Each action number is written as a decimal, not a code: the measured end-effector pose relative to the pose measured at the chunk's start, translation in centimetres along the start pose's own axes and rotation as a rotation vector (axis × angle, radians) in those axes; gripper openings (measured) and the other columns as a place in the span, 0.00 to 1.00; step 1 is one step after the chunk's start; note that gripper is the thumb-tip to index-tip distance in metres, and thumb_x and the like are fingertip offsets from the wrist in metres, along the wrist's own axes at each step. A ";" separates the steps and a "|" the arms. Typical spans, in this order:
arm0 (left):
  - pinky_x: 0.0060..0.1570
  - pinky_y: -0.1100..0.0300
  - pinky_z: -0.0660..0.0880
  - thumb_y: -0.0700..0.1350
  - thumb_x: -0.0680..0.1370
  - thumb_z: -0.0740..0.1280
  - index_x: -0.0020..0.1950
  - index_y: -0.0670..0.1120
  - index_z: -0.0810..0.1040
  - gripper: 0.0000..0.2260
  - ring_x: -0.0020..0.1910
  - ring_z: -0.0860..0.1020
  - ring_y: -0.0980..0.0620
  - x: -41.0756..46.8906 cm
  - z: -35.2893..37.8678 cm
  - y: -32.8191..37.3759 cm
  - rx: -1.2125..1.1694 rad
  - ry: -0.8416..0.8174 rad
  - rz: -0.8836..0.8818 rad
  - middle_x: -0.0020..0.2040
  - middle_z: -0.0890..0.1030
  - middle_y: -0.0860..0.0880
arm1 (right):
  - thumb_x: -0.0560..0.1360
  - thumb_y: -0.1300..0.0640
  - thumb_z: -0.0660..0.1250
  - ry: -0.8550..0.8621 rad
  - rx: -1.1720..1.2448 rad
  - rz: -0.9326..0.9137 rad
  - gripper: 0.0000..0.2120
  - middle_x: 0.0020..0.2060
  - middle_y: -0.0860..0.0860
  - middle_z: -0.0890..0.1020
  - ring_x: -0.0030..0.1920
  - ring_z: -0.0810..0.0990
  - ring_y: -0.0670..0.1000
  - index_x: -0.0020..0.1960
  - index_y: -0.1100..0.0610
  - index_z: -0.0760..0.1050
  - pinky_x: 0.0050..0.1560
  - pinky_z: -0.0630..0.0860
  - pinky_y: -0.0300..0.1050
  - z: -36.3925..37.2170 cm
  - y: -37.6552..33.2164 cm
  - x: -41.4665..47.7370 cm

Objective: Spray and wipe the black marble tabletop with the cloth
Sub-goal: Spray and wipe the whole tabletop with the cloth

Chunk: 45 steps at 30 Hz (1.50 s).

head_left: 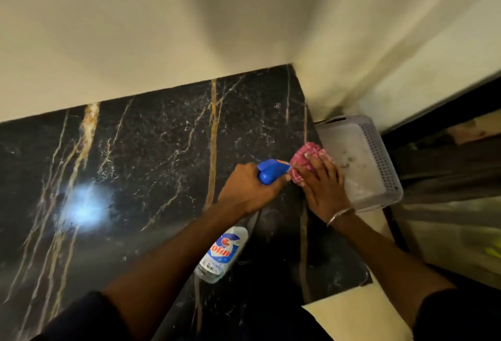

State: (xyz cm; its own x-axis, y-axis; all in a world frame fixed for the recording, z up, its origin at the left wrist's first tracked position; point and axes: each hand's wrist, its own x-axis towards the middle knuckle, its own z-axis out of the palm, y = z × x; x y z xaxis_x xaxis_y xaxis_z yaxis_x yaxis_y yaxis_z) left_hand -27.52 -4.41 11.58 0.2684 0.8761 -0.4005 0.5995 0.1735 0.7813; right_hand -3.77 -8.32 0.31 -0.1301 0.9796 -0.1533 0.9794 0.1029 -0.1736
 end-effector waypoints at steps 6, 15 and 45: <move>0.37 0.62 0.76 0.59 0.73 0.70 0.46 0.53 0.81 0.11 0.31 0.78 0.59 -1.8 3.3 0.8 -0.036 -0.014 0.084 0.33 0.81 0.52 | 0.78 0.48 0.56 0.020 0.004 0.024 0.26 0.77 0.54 0.61 0.77 0.55 0.59 0.75 0.45 0.62 0.71 0.59 0.60 0.9 0.5 -10.2; 0.37 0.61 0.75 0.58 0.76 0.68 0.46 0.49 0.78 0.13 0.33 0.79 0.52 -4.7 3.3 0.4 0.022 -0.145 0.099 0.36 0.81 0.45 | 0.73 0.48 0.59 -0.126 -0.028 0.116 0.31 0.75 0.58 0.64 0.77 0.56 0.63 0.76 0.48 0.63 0.68 0.63 0.66 3.0 -0.1 -22.7; 0.40 0.58 0.80 0.68 0.69 0.68 0.51 0.50 0.83 0.24 0.37 0.82 0.58 5.8 -0.7 -1.3 -0.024 0.147 -0.069 0.38 0.84 0.51 | 0.81 0.43 0.51 0.030 -0.017 -0.198 0.24 0.78 0.53 0.58 0.78 0.51 0.60 0.75 0.45 0.63 0.72 0.54 0.64 -0.6 -2.0 6.9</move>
State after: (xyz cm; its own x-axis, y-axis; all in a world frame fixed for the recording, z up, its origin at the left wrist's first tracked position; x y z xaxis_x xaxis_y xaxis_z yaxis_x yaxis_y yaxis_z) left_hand -27.24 0.74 8.59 0.1128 0.9179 -0.3804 0.5939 0.2447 0.7664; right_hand -6.56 -1.68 0.23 -0.3164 0.9444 -0.0889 0.9375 0.2970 -0.1815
